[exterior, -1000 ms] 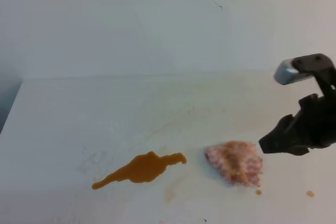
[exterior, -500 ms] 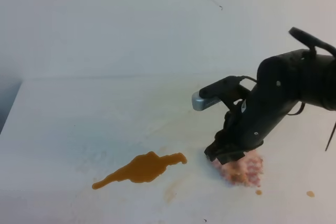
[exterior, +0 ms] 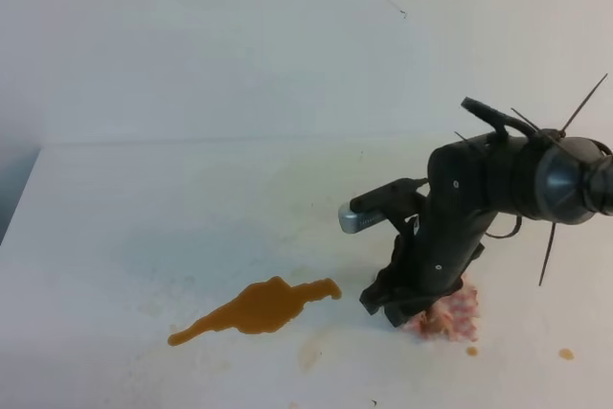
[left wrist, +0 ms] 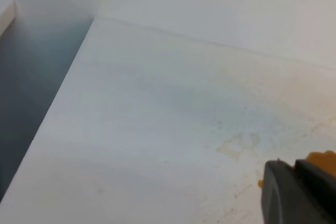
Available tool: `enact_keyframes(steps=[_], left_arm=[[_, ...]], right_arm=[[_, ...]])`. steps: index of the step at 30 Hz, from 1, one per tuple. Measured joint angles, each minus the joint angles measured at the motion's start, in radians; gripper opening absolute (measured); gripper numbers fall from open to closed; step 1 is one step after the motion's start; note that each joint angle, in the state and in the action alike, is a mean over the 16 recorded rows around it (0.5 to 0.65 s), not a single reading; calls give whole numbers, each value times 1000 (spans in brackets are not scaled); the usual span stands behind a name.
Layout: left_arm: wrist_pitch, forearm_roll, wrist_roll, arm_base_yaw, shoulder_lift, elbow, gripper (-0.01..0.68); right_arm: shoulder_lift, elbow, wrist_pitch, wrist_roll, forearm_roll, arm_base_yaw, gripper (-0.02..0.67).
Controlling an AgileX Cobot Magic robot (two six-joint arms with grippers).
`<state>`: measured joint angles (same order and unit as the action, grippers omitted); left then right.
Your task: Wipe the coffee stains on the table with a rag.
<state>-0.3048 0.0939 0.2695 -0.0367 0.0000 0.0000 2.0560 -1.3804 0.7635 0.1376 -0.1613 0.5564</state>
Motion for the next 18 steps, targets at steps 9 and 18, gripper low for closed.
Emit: enact_keyframes(steps=[9, 18], left_arm=[[4, 19, -1, 0, -2, 2, 0], [6, 21, -1, 0, -2, 2, 0]], right_arm=[[45, -52, 21, -5, -5, 1, 126], [75, -222, 69, 4, -49, 41, 37]])
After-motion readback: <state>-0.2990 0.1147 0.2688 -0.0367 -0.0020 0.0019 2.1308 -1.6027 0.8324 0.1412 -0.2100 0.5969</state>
